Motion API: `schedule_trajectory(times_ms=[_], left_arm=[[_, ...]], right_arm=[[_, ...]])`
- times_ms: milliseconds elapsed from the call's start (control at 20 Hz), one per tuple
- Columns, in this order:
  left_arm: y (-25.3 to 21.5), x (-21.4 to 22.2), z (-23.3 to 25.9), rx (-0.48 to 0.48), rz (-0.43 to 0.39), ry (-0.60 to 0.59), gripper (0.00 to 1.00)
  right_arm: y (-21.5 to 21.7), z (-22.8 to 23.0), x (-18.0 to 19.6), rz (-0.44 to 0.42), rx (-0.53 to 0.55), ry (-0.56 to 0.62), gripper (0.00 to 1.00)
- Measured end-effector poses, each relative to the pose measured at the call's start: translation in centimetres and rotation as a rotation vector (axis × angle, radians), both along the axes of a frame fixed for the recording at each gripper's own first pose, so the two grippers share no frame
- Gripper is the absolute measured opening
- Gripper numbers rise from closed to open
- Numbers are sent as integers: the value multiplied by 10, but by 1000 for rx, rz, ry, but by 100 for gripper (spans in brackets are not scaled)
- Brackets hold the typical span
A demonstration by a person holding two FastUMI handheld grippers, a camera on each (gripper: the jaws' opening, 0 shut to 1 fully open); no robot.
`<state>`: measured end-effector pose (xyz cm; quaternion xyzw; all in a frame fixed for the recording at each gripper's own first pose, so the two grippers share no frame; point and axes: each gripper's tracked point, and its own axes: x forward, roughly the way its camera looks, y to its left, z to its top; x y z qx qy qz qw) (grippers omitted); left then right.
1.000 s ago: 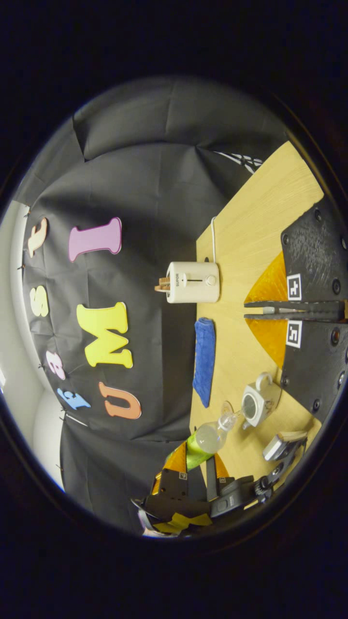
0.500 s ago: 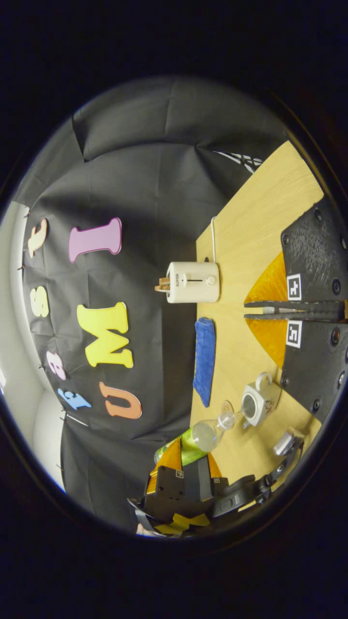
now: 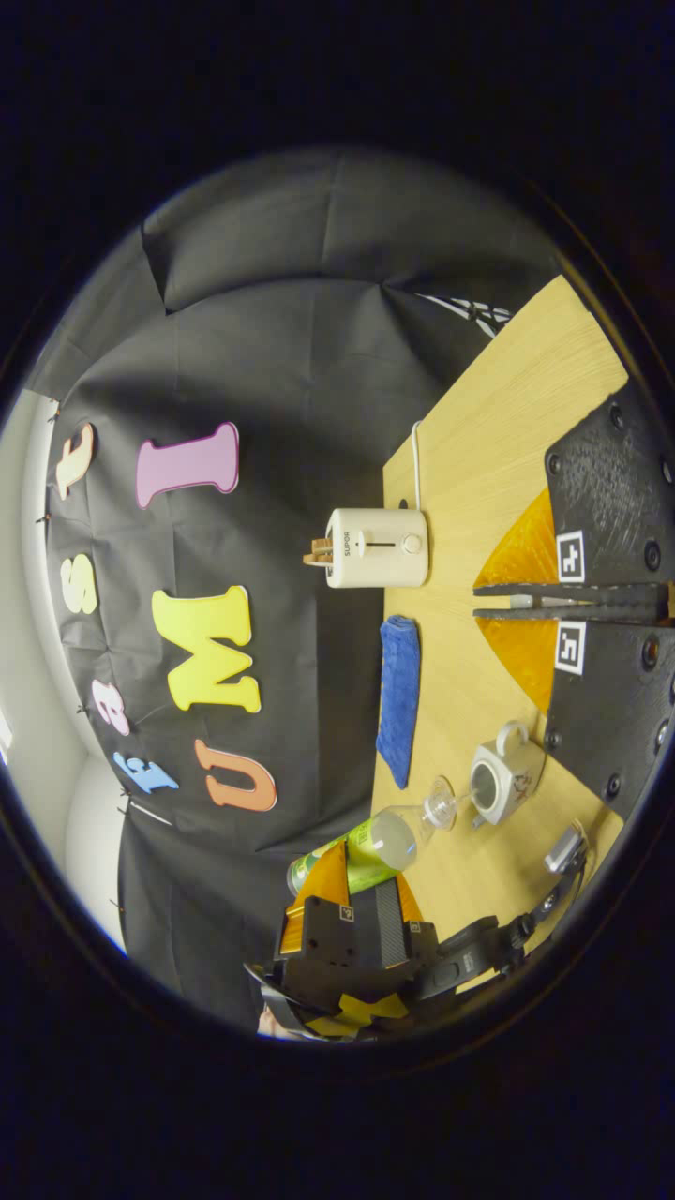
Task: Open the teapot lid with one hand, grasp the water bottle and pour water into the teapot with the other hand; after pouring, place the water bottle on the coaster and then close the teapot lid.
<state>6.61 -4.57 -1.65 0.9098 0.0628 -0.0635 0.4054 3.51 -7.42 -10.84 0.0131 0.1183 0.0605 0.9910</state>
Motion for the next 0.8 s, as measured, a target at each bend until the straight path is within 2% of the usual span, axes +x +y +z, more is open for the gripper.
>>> schedule_trajectory(times_ms=[50, 100, 400, 450, 600, 700, 800], left_arm=[[1, 0, 0, -1, 2, 1, 70], [2, 0, 0, -4, 2, 1, 72], [0, 0, 0, -11, -9, 0, 72], [-1, 0, -1, -13, -11, 1, 70], [-1, 1, -2, -33, -16, 3, 72], [0, 1, -8, -92, -13, 26, 72], [5, 2, -18, -201, 14, 60, 72]], right_arm=[[0, 0, -1, -1, 0, -1, 0], [0, 1, 0, -1, 0, -3, 1], [1, 0, 0, 0, 0, -1, 0], [1, 0, 0, 1, 0, -2, 0], [1, 0, 0, 4, 4, -1, 0], [2, 2, 0, 8, 11, -4, 1], [1, 4, -1, 10, 23, -4, 0]])
